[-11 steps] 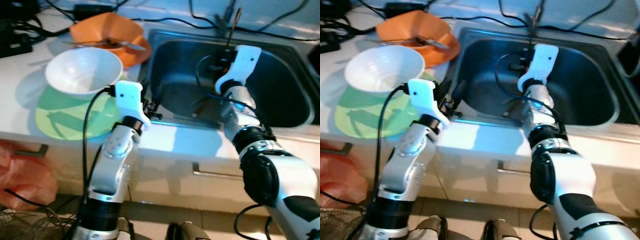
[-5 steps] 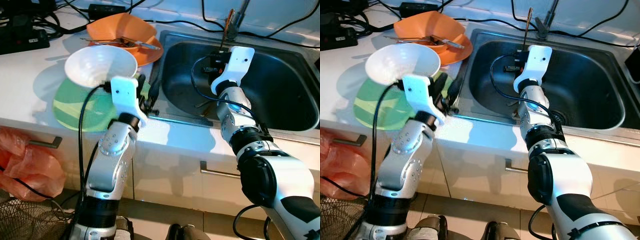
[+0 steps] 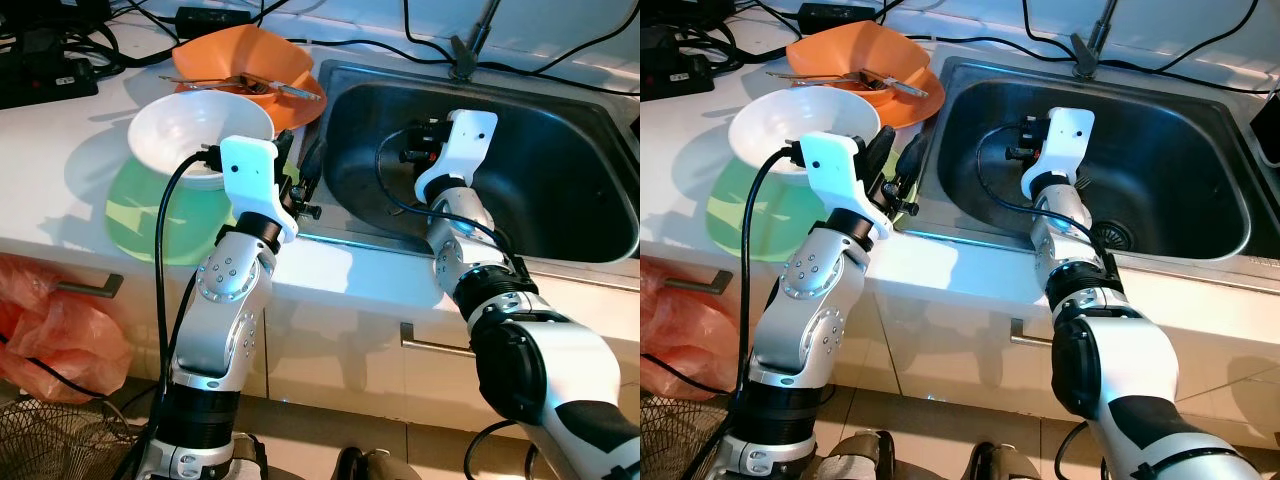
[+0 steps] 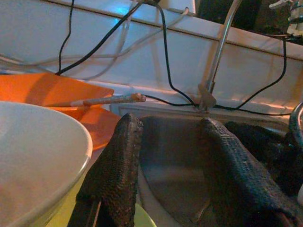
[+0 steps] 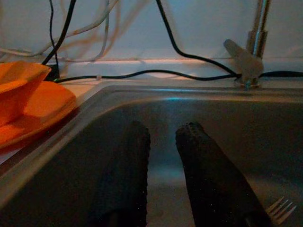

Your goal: Kitchen organization

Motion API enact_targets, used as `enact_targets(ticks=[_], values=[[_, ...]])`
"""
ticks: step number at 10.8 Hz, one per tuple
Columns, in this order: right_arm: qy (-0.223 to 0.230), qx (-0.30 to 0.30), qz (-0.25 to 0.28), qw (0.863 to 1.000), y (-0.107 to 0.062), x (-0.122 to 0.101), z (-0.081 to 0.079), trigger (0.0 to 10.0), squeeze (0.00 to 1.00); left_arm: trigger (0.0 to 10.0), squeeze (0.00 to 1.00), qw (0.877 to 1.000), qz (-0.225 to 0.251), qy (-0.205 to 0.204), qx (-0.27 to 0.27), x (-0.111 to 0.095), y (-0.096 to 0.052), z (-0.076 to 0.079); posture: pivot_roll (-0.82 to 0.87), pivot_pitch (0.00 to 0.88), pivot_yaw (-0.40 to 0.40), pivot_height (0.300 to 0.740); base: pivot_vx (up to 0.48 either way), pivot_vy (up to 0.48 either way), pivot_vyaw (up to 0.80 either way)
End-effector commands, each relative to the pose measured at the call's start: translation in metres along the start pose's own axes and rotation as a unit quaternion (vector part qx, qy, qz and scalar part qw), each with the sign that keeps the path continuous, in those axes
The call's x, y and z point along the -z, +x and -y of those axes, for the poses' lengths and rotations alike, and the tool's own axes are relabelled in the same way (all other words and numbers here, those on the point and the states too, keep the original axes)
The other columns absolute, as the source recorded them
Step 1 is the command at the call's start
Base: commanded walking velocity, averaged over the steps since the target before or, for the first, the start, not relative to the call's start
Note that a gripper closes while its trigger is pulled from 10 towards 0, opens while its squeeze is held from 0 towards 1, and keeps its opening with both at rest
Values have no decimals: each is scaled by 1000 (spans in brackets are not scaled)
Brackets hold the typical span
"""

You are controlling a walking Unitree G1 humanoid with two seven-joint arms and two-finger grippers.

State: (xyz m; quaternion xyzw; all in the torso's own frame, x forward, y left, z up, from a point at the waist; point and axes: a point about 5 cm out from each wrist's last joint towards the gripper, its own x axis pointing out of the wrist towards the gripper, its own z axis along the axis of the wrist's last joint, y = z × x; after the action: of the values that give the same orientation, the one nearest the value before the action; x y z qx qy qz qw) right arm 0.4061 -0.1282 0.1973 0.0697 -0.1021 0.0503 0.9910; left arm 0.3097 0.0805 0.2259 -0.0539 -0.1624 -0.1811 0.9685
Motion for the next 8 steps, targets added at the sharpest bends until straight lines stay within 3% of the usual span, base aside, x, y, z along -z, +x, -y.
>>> enact_targets(ticks=[1,2,4,5,6,8], values=[[2,7,5,1000,-3,1,5,10000,1000,10000,0,1000,10,1,16,-7,3,7,188,115,-80,740,0,0,0],[0,-1,10,1000,-3,1,3,10000,0,10000,0,1000,18,2,19,-11,5,7,193,112,-82,740,0,0,0],[1,-21,29,999,-5,0,-2,10000,0,10000,0,998,54,3,15,-33,14,2,196,117,-88,740,0,0,0],[-11,-34,35,999,-10,5,-5,10000,0,10000,0,996,87,7,-4,-55,19,-12,198,121,-88,740,0,0,0],[-13,-36,33,999,-13,9,-5,10000,0,10000,0,995,99,4,-22,-64,20,-22,198,123,-87,740,0,0,0],[-24,-61,14,998,-24,26,-9,10000,0,10000,0,988,111,46,-95,-80,16,-62,188,126,-85,740,0,0,0]])
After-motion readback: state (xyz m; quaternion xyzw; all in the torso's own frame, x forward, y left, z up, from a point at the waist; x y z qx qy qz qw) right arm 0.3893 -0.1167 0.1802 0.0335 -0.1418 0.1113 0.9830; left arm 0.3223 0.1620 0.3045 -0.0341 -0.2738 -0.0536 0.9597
